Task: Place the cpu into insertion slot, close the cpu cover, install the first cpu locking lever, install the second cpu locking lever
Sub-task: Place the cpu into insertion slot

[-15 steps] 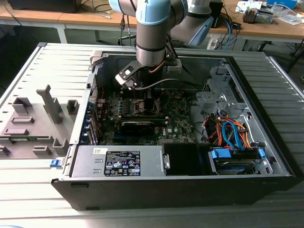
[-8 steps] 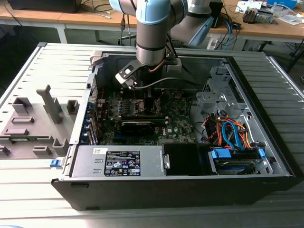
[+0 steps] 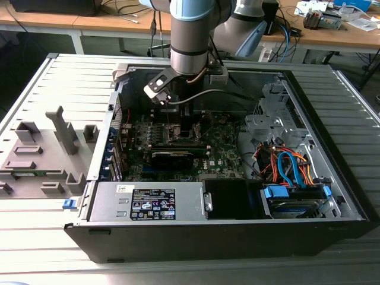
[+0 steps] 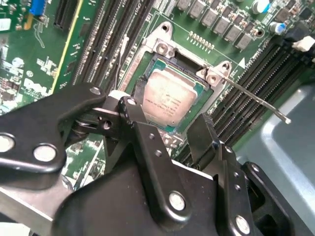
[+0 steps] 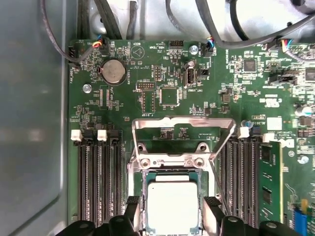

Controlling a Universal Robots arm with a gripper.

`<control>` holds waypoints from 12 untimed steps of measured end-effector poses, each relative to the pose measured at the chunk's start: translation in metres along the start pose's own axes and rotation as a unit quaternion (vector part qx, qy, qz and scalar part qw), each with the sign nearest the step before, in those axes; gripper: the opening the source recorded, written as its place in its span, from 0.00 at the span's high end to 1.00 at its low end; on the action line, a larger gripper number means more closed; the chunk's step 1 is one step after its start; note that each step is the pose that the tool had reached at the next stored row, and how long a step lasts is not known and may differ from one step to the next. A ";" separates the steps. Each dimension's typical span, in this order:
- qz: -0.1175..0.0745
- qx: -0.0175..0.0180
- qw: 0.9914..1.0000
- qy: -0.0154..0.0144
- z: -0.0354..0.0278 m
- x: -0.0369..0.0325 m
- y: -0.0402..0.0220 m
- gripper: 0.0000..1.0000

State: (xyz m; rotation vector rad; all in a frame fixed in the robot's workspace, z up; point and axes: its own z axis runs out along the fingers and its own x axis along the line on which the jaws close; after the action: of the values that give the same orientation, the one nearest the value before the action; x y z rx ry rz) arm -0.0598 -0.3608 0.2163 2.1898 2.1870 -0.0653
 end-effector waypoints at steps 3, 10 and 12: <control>0.000 0.000 1.000 0.001 -0.0032 -0.0002 0.0000 0.40; 0.000 0.000 1.000 0.002 -0.0076 -0.0005 0.0000 0.83; 0.000 0.000 1.000 0.002 -0.0101 -0.0006 0.0000 0.89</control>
State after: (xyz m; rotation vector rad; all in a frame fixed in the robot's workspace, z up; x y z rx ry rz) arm -0.0598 -0.3608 0.2264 2.1919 2.1891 -0.0610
